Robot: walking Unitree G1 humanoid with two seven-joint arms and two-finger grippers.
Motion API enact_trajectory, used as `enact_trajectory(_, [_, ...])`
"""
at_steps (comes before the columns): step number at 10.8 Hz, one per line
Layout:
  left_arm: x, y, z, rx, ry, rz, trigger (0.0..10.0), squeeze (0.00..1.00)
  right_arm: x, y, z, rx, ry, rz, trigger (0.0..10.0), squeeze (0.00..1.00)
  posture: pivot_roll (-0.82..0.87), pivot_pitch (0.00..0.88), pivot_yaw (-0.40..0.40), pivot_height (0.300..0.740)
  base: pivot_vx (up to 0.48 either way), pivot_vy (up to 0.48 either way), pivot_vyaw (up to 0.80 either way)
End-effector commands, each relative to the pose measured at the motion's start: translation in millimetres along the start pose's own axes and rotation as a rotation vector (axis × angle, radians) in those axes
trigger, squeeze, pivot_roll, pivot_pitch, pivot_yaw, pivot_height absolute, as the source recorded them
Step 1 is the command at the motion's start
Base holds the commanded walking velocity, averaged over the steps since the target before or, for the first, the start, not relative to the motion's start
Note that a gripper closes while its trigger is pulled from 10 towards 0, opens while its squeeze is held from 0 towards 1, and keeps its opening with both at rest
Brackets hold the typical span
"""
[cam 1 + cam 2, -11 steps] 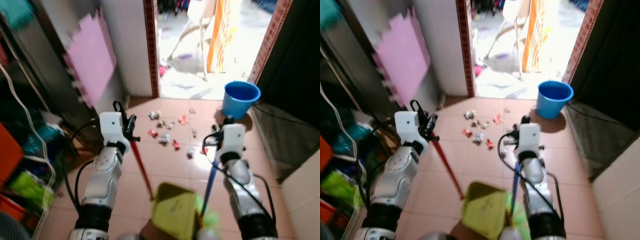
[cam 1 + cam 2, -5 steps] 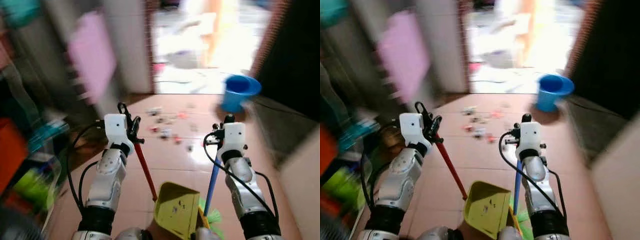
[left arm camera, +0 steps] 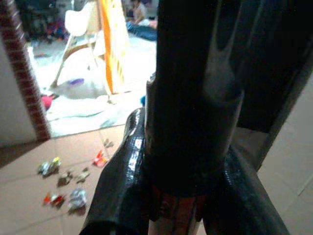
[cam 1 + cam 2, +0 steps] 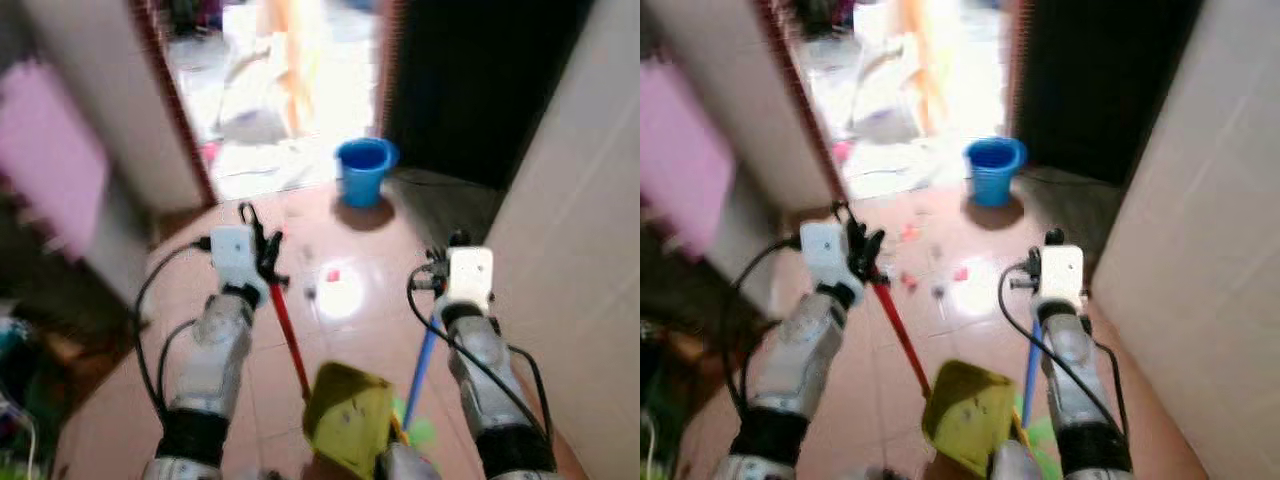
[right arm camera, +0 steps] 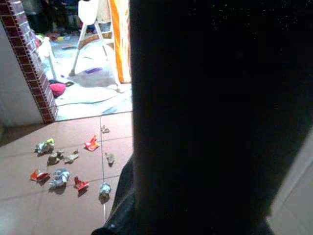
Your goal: Sweep floor
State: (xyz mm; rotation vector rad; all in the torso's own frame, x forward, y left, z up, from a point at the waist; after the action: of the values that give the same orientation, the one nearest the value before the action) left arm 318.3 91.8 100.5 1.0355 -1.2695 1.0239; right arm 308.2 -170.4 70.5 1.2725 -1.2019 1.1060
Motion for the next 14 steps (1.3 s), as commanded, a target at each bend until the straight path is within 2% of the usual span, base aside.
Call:
enact_trajectory(1, [0,-0.9,3.8,-0.007,0.019,-0.001,10.0,0.0,-1,-0.8,-2.7,0.002,-0.019,-0.011,10.0,0.0,-0.07,0.0,0.103,0.74,0.0,0.0,-0.8])
enact_trajectory(3, [-2,-0.5,7.4,-0.008,0.026,-0.008,10.0,0.0,-2,0.0,-2.9,0.002,-0.016,-0.013,10.0,0.0,-0.07,0.0,0.104,0.74,0.0,0.0,-0.8])
enact_trajectory(8, [2,-1.8,-11.1,0.11,0.01,0.01,10.0,0.0,2,-0.9,-8.7,0.06,-0.022,-0.009,10.0,0.0,-0.07,0.0,0.082,0.74,0.0,0.0,0.0])
enact_trajectory(9, [0,0.5,-13.7,0.136,0.005,0.011,10.0,0.0,2,-0.3,-12.4,0.095,0.002,-0.013,10.0,0.0,-0.06,0.0,0.048,0.74,0.0,0.0,0.0])
enact_trajectory(11, [-6,15.3,-24.8,0.217,-0.005,0.005,10.0,0.0,2,-0.3,-19.2,0.166,0.043,-0.041,10.0,0.0,-0.02,0.0,-0.049,0.74,0.0,0.0,0.0])
enact_trajectory(12, [-7,22.6,-25.4,0.232,-0.001,0.007,10.0,0.0,5,-0.4,-24.6,0.201,0.061,-0.04,10.0,0.0,-0.01,0.002,-0.063,0.74,0.0,0.0,0.0])
enact_trajectory(13, [-6,30.0,-25.1,0.235,-0.02,0.013,10.0,0.0,4,3.8,-27.9,0.21,0.054,-0.042,10.0,0.0,0.0,0.038,-0.061,0.74,0.0,0.0,0.0])
enact_trajectory(14, [-12,46.3,-24.0,0.201,-0.073,-0.006,10.0,0.0,-5,16.9,-38.0,0.223,0.04,-0.053,10.0,0.0,0.0,0.037,-0.003,0.74,0.0,0.0,0.0])
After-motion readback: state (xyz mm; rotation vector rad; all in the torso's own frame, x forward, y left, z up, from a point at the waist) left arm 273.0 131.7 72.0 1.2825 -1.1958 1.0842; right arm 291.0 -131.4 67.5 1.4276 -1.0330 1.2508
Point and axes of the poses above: a point about 5 cm out from each wrist's last joint towards the gripper, its own y axis pointing back from the gripper into the wrist, its own x axis along the axis of the wrist's last joint, z = x × y, the point moved 2 cm from there along -y, pointing out of the wrist towards the gripper, and after that the axes turned 8 degrees about -y, right-handed, at the moved point
